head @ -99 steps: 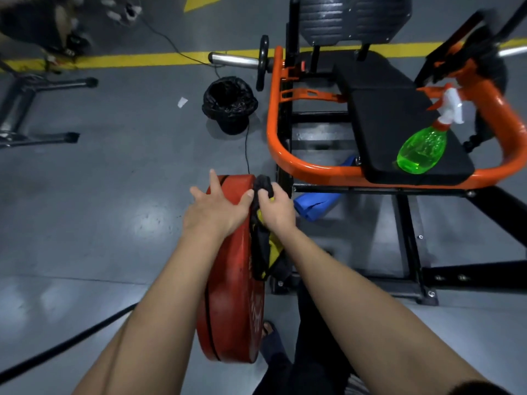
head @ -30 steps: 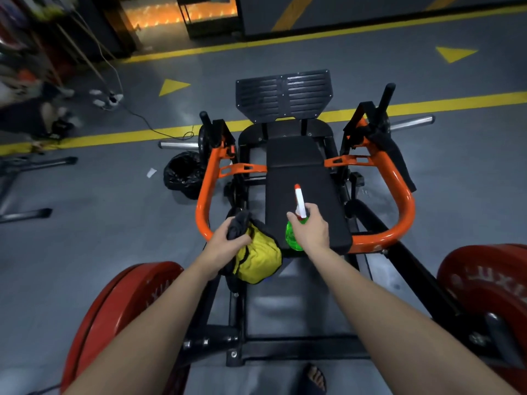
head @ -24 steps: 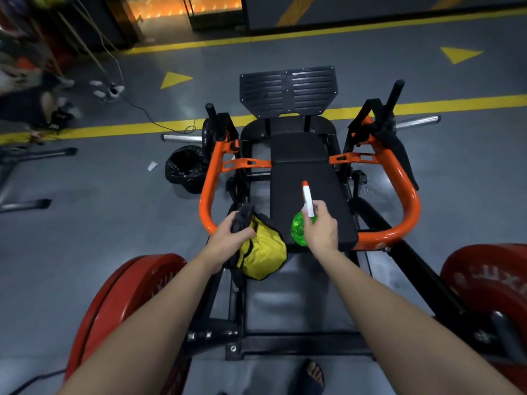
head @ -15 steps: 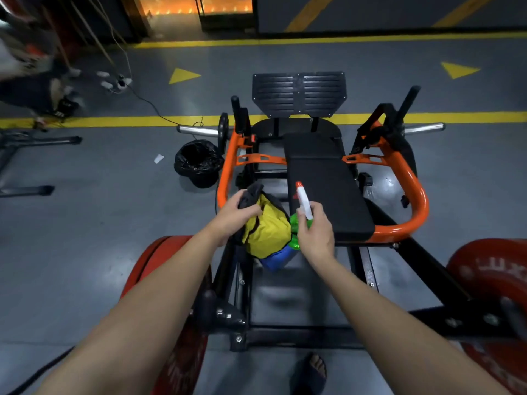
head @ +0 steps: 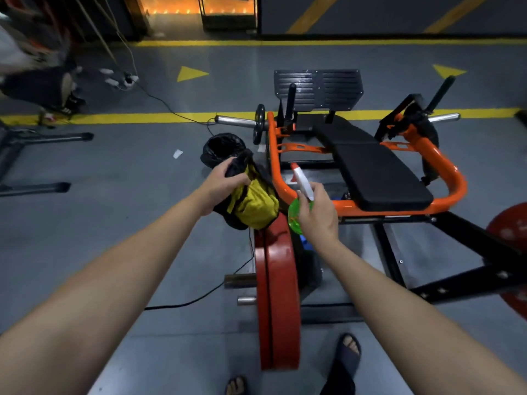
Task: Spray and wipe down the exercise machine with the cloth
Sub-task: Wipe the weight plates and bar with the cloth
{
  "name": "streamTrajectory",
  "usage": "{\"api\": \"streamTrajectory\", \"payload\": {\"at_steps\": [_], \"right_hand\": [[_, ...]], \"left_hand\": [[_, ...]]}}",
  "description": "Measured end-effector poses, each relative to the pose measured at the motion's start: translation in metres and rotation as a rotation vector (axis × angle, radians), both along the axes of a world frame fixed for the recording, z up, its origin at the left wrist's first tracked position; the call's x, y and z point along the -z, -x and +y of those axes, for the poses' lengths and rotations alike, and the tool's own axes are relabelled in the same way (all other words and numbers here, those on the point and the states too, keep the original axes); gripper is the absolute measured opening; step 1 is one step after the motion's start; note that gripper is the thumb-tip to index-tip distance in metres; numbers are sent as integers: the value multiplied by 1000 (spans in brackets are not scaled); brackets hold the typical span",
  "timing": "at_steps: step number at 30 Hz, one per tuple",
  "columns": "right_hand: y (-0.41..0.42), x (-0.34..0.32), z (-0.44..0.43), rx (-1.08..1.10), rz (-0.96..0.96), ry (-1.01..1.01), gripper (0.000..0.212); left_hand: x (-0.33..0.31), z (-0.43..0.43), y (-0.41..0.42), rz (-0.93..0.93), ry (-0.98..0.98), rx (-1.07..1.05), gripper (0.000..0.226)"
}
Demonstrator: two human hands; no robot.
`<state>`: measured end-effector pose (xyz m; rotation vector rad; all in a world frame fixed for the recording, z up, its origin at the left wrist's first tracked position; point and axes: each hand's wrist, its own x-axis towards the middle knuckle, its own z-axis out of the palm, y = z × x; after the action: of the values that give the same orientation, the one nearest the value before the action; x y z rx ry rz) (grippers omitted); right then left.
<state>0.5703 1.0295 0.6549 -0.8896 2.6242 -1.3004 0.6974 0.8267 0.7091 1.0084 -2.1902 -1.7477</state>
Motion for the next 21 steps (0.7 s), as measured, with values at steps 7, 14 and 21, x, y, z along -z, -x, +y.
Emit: {"api": "streamTrajectory", "payload": {"at_steps": [7,14,21], "right_hand": [[-6,-15,6,105,-39,-46,23],[25,-32,17,76,-69,-30,23],[94,-35,80,106,-148,10,17]], "left_hand": [[-33,-30,4,31,123,180,33],[-76,-3,98,57,254,378,35],[-106,63,210,31,339,528,38]]}}
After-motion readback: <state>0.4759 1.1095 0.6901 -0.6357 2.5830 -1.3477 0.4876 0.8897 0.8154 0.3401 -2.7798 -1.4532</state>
